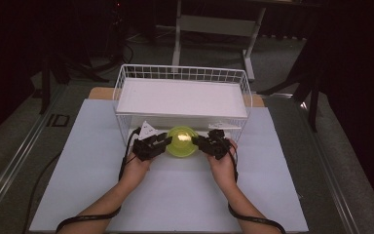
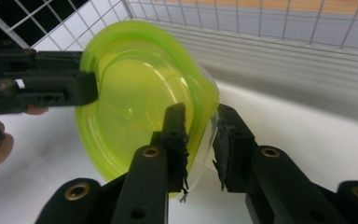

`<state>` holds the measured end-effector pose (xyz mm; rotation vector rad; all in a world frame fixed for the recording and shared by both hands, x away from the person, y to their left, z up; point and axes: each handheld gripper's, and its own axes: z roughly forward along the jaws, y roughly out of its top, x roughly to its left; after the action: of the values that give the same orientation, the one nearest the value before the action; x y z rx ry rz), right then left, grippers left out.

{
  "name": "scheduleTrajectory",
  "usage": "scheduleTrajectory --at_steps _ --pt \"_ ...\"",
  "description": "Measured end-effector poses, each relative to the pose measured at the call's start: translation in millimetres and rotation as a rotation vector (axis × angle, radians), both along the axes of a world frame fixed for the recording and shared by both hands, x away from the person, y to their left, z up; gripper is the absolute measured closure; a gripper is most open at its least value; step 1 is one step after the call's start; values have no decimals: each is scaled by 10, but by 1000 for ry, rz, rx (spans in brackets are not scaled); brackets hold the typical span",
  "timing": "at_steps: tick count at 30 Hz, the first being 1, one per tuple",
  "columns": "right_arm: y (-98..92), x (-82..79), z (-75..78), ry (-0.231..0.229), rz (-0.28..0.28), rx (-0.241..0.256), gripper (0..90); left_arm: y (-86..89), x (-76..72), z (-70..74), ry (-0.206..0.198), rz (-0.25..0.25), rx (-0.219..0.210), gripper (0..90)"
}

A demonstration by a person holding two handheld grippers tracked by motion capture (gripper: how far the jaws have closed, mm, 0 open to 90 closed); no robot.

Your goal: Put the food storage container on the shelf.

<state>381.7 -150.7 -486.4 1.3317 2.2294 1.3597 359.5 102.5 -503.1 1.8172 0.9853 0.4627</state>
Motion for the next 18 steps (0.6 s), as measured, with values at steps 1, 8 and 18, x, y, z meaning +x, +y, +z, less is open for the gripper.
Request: scheduleTrajectory --at_steps 1,8,18 --pt "-7 8 -12 -1 -6 3 711 -8 6 -21 0 6 7 606" --pt "11 45 -45 -18 -28 0 635 -45 54 -73 21 45 -51 513" --pt "65 46 -29 -33 -67 12 581 22 121 -59 24 77 -107 483"
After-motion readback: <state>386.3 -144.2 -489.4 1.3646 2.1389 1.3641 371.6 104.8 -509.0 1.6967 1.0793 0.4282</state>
